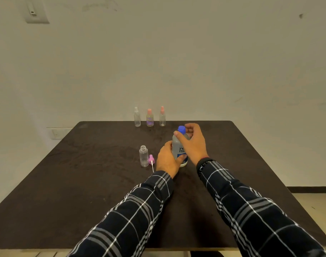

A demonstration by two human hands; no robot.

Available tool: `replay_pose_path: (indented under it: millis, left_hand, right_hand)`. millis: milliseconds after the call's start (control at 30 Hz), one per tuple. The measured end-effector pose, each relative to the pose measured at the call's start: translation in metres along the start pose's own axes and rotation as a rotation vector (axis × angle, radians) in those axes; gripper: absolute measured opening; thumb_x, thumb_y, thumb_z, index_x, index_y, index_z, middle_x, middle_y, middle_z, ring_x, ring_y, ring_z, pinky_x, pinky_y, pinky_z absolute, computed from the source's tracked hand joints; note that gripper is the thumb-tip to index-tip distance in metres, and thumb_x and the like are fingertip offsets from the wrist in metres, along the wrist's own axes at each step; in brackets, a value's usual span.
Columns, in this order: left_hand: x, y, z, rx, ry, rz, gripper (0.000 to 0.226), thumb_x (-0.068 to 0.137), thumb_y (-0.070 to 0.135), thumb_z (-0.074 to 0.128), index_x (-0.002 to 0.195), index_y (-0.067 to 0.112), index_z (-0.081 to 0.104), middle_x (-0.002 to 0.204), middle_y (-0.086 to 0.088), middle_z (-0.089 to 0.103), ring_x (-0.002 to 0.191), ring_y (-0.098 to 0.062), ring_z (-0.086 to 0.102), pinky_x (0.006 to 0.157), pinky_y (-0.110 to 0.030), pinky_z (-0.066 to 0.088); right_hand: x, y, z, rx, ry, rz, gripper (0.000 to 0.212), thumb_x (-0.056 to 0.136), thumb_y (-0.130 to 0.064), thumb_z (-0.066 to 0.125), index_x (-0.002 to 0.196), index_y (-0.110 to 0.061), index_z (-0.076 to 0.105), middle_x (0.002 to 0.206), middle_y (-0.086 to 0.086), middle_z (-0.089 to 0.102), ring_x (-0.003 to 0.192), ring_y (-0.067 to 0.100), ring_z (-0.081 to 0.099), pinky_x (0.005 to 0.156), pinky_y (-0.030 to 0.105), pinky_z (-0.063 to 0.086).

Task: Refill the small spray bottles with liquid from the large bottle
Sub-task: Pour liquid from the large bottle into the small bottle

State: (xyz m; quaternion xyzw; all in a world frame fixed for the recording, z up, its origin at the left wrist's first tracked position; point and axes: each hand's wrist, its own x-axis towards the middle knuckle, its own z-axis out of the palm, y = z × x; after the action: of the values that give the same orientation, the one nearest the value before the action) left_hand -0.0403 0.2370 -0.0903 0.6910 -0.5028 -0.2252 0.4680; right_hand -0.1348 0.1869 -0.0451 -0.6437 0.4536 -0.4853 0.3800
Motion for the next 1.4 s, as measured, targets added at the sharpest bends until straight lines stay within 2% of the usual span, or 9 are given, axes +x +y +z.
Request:
replay_pose_path:
  millis: [133, 233, 533, 767, 933, 1000, 1100, 1233, 1400]
  left_hand:
    - [-0.001, -0.001, 0.0, 0.006, -0.01, 0.006, 0.062, 0.083, 0.025, 0.082, 0.135, 0.02, 0.049, 0.127, 0.003, 0.062, 0.11, -0.009, 0.058, 0.09, -0.021, 0.045]
    - [-0.002, -0.002, 0.0, -0.006, -0.007, 0.009, 0.063, 0.082, 0.025, 0.082, 0.135, 0.021, 0.049, 0.127, 0.003, 0.063, 0.11, -0.009, 0.059, 0.094, -0.025, 0.048]
    - [-0.002, 0.003, -0.004, 0.017, -0.016, -0.016, 0.066, 0.082, 0.023, 0.082, 0.137, 0.018, 0.048, 0.135, -0.002, 0.062, 0.124, -0.02, 0.06, 0.102, -0.034, 0.048]
    - [-0.004, 0.005, -0.005, 0.015, -0.011, -0.008, 0.066, 0.082, 0.022, 0.082, 0.139, 0.019, 0.047, 0.137, -0.001, 0.06, 0.125, -0.02, 0.058, 0.103, -0.034, 0.049]
    - [-0.003, 0.004, -0.004, 0.028, -0.019, -0.016, 0.067, 0.083, 0.022, 0.081, 0.14, 0.019, 0.046, 0.14, -0.002, 0.058, 0.128, -0.021, 0.057, 0.104, -0.034, 0.047]
    - [-0.003, 0.005, -0.005, 0.051, -0.023, -0.014, 0.068, 0.083, 0.022, 0.081, 0.141, 0.018, 0.046, 0.141, -0.002, 0.058, 0.13, -0.022, 0.056, 0.106, -0.035, 0.046]
    - [-0.005, 0.004, -0.007, 0.08, -0.068, 0.002, 0.075, 0.083, 0.02, 0.081, 0.146, 0.018, 0.041, 0.145, -0.003, 0.055, 0.134, -0.022, 0.053, 0.11, -0.037, 0.041]
    - [-0.013, -0.004, -0.019, 0.244, -0.037, 0.016, 0.07, 0.097, 0.019, 0.063, 0.157, 0.022, 0.027, 0.156, -0.002, 0.041, 0.142, -0.021, 0.044, 0.119, -0.048, 0.034]
    - [-0.037, -0.014, -0.056, 0.415, 0.309, 0.312, 0.034, 0.097, 0.03, 0.055, 0.131, 0.034, 0.05, 0.129, 0.01, 0.052, 0.111, -0.01, 0.057, 0.082, -0.036, 0.057]
  right_hand:
    - [-0.001, 0.002, -0.001, 0.006, 0.034, -0.088, 0.022, 0.094, -0.028, 0.065, 0.114, -0.029, 0.056, 0.118, -0.003, 0.057, 0.111, 0.014, 0.058, 0.091, 0.025, 0.05]
    - [0.0, 0.007, -0.002, 0.019, 0.104, -0.162, 0.022, 0.096, -0.027, 0.061, 0.117, -0.032, 0.056, 0.123, -0.005, 0.05, 0.118, 0.013, 0.053, 0.103, 0.038, 0.048]
    - [-0.026, 0.03, -0.013, -0.071, 0.362, -0.011, 0.031, 0.091, -0.034, 0.064, 0.121, -0.028, 0.063, 0.113, -0.011, 0.062, 0.112, 0.012, 0.057, 0.09, 0.03, 0.05]
    - [-0.032, 0.059, -0.038, -0.728, 0.023, 0.299, 0.032, 0.093, -0.04, 0.06, 0.123, -0.028, 0.065, 0.116, 0.0, 0.067, 0.115, 0.022, 0.051, 0.094, 0.042, 0.05]
    - [-0.032, 0.059, -0.038, -0.934, -0.116, 0.318, 0.041, 0.094, -0.045, 0.06, 0.131, -0.028, 0.061, 0.127, 0.002, 0.059, 0.122, 0.025, 0.047, 0.099, 0.045, 0.047]
    - [-0.035, 0.053, -0.037, -0.977, -0.046, 0.252, 0.056, 0.091, -0.05, 0.061, 0.14, -0.025, 0.05, 0.136, 0.004, 0.05, 0.126, 0.026, 0.044, 0.1, 0.047, 0.044]
    - [-0.044, 0.044, -0.032, -0.679, 0.192, -0.065, 0.05, 0.092, -0.042, 0.059, 0.138, -0.022, 0.05, 0.134, 0.003, 0.053, 0.122, 0.022, 0.05, 0.098, 0.044, 0.047]
    - [-0.045, 0.034, -0.013, -0.137, 0.034, -0.064, 0.067, 0.09, -0.038, 0.068, 0.147, -0.022, 0.037, 0.143, -0.003, 0.046, 0.127, 0.01, 0.049, 0.103, 0.03, 0.046]
    - [-0.043, 0.031, 0.011, -0.038, -0.035, -0.016, 0.074, 0.081, -0.029, 0.081, 0.142, -0.023, 0.039, 0.137, -0.005, 0.049, 0.119, 0.005, 0.048, 0.098, 0.014, 0.041]
